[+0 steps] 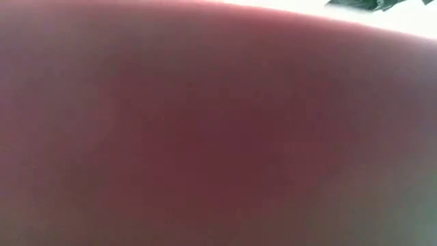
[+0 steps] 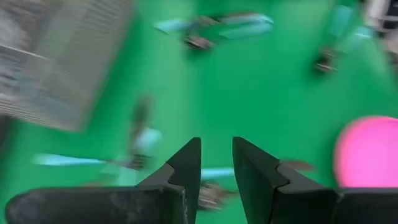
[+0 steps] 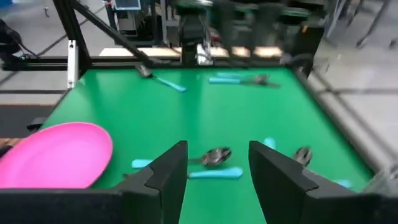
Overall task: Sort silverware
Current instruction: Put the blue fork into the utensil holder
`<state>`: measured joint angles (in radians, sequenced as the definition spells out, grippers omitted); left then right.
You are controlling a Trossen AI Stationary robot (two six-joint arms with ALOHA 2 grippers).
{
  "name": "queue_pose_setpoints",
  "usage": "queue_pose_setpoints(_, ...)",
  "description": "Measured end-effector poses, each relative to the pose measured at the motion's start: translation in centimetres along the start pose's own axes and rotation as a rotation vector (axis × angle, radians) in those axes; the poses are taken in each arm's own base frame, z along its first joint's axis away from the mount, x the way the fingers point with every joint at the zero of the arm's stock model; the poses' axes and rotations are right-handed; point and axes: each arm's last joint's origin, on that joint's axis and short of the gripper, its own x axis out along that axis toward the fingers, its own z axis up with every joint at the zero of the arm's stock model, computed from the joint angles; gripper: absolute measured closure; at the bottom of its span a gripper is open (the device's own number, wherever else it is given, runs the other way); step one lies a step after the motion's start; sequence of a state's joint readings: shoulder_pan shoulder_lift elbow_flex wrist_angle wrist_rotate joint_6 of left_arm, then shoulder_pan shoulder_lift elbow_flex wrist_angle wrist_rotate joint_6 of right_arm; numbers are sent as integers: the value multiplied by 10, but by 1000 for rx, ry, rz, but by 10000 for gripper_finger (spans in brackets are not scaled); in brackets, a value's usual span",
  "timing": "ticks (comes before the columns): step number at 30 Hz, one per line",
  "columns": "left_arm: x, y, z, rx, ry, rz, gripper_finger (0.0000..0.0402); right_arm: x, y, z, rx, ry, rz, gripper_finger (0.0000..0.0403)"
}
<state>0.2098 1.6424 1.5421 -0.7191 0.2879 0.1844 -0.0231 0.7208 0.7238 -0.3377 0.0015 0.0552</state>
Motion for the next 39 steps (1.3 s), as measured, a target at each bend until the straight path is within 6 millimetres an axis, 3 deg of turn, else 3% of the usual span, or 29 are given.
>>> queue_pose_setpoints(8,14,-70,4,62,56,-80,309,10,15,-8,174,122,223,243)
queue_pose_setpoints(14,27,-95,-8,20,103,-53,309,25,29,-17,182,231,284,243)
queue_pose_setpoints(20,51,-95,-42,-59,202,-34,309,39,43,-26,175,321,320,243)
queue_pose_setpoints(24,67,-91,-59,-71,176,-30,309,40,50,-32,249,395,316,243)
queue_pose_setpoints(34,100,-86,-86,-97,-182,-96,309,31,52,-50,510,633,199,243)
queue_pose_setpoints(39,100,-81,-84,-117,-316,39,309,24,48,-62,567,767,73,243)
